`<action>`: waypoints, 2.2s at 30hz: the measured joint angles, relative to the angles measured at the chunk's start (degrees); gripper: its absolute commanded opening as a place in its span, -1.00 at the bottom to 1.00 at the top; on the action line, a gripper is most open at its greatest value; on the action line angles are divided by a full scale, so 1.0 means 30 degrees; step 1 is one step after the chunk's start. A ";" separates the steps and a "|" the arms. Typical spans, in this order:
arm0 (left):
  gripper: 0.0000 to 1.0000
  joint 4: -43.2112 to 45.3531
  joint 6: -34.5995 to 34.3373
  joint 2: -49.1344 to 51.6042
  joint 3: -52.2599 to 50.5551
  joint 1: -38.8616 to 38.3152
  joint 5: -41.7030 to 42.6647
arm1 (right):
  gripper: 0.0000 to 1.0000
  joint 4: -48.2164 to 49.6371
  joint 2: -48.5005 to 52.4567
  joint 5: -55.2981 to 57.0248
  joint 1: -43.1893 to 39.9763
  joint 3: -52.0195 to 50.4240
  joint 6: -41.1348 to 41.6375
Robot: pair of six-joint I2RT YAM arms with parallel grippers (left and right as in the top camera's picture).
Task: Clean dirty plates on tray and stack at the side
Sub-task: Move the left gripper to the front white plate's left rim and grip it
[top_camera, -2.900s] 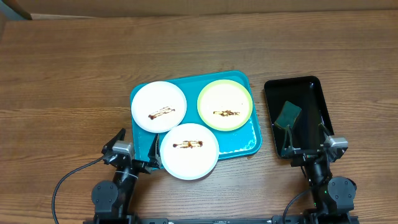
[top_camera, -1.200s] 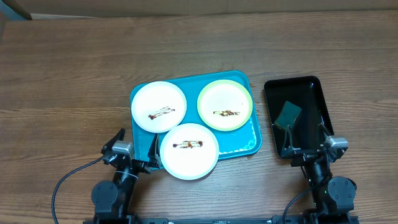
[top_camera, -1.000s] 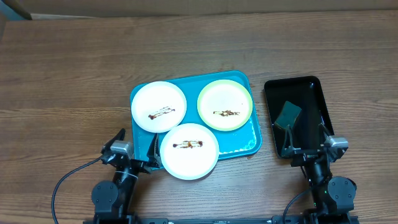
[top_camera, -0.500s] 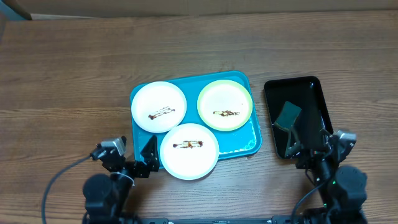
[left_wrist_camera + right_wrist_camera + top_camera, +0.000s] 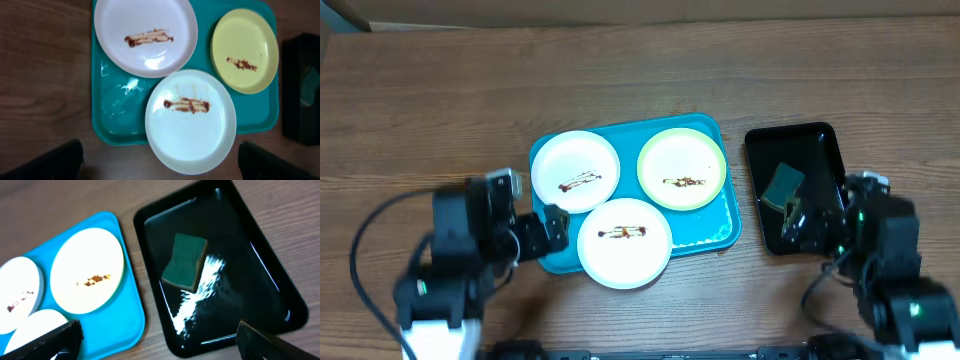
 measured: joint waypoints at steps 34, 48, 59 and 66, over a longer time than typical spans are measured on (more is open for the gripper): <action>0.28 0.2586 -0.2543 0.7934 -0.4240 -0.5319 -0.1698 | 1.00 0.0051 0.4568 -0.0044 0.0000 0.1763 0.0051; -0.46 0.6105 -0.2667 0.8429 -0.5938 -0.5319 -0.1574 | 1.00 0.0044 0.4568 -0.0036 0.0000 0.1763 0.0051; -0.70 0.6207 -0.2674 0.8429 -0.6433 -0.5319 -0.1566 | 1.00 0.0051 0.4568 -0.0044 0.0000 0.1763 0.0058; -0.92 0.6688 -0.2863 0.8429 -0.6732 -0.5319 -0.1494 | 1.00 0.0058 0.4568 -0.0036 0.0000 0.1763 0.0058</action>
